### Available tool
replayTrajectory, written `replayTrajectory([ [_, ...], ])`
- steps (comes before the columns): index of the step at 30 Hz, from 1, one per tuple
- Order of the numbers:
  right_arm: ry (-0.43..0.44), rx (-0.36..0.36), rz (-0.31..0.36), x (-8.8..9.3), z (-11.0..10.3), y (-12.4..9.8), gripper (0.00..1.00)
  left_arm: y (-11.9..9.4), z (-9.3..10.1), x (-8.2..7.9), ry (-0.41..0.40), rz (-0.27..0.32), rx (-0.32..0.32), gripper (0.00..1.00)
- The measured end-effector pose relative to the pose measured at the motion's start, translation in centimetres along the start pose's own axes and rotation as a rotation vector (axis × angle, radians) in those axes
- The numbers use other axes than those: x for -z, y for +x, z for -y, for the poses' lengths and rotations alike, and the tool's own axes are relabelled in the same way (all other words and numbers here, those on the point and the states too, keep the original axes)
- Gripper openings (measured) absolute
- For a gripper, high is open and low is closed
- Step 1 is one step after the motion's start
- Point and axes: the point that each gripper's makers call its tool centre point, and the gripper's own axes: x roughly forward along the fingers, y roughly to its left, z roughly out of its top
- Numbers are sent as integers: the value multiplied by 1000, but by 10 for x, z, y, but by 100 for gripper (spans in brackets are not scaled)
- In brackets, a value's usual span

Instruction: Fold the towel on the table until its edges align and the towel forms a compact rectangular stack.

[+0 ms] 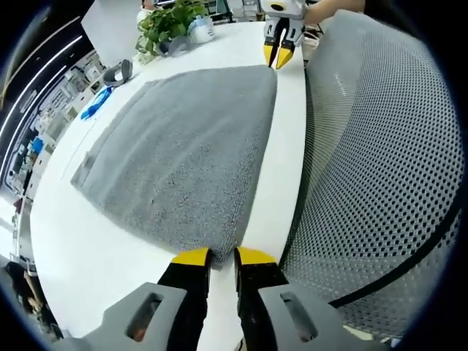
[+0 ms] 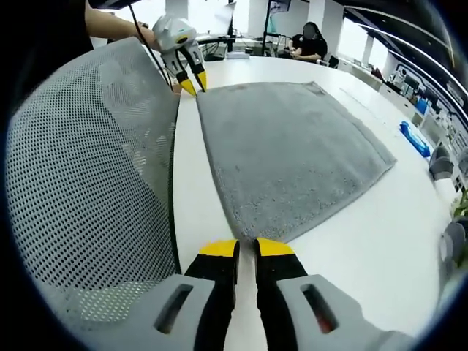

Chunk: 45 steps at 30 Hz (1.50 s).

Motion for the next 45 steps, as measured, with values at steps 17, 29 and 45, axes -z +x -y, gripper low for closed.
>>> replayTrajectory([
  [17,215,26,3,0,9,4,0,1,-6,-7,-164,36,-27,3],
  [29,468,76,226,-23,23,-32,0,-31,-18,-35,-172,154,-161,2],
  [45,362,257,302,-67,37,-94,0,-93,-40,-67,-217,280,-362,2],
])
